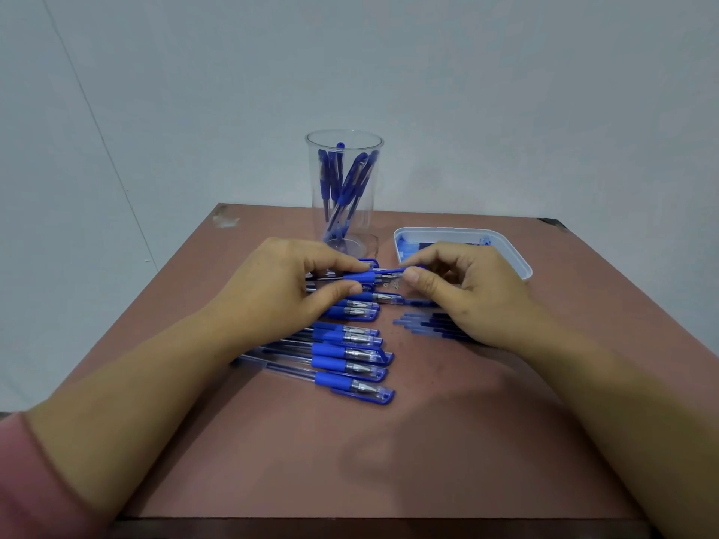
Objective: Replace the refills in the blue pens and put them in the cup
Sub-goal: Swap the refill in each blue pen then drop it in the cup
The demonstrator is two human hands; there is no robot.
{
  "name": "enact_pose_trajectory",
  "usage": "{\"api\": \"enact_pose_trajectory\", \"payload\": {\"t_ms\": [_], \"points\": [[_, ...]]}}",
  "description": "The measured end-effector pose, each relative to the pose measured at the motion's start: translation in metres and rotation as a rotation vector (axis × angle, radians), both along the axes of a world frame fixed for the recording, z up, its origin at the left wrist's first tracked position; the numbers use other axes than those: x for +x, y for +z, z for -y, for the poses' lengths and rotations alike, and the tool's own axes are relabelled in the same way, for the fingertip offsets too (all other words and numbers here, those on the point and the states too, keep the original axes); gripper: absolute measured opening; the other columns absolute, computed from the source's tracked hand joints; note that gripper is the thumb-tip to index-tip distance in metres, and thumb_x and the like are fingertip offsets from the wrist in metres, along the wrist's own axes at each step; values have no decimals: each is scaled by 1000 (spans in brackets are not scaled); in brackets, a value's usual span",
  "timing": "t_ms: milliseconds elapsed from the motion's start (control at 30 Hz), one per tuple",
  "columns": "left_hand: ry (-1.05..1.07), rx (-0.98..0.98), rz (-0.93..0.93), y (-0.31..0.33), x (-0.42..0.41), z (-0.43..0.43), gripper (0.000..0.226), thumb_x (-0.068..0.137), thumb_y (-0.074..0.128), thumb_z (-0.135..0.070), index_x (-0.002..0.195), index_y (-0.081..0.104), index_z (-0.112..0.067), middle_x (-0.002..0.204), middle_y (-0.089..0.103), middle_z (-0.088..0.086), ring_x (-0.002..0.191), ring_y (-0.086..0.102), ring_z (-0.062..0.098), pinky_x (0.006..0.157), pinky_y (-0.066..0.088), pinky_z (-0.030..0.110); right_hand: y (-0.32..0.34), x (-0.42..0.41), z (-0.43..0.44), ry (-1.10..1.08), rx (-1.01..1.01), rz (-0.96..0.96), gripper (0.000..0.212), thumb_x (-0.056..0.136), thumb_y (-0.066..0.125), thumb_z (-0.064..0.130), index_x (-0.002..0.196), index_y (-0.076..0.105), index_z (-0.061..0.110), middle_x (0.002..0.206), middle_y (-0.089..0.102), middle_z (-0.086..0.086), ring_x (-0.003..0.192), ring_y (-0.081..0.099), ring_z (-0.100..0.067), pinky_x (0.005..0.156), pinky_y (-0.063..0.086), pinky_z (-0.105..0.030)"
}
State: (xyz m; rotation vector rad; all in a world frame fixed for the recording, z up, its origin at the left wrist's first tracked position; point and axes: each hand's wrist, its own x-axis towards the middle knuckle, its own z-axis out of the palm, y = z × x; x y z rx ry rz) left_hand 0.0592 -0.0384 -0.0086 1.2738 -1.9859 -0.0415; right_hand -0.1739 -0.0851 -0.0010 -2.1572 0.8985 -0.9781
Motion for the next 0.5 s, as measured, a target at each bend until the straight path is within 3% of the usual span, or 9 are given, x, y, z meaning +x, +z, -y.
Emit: {"api": "enact_pose_trajectory", "payload": {"t_ms": [167,333,500], "points": [[-6,6,-36,2,-1,-1,23,83,73,-32,106,74,-35,86,65,-31,82,63,-8,71,44,7,-2,3,1,-9,-9,100,8,80,71,33,84,65,36,70,63,7,65,58,-8,63,45,-17],[3,25,-48,1,-2,-1,24,82,74,-35,106,74,-36,87,69,-26,82,65,-6,72,46,10,-1,4,-1,-41,-6,134,14,73,67,45,82,66,35,75,70,1,72,66,-20,67,55,-27],[17,40,-65,0,-6,-3,24,79,77,-32,102,74,-38,80,63,-33,78,63,-5,69,44,8,-6,8,-2,-20,5,98,21,70,68,51,83,67,34,76,70,-2,74,66,-27,71,55,-47]]}}
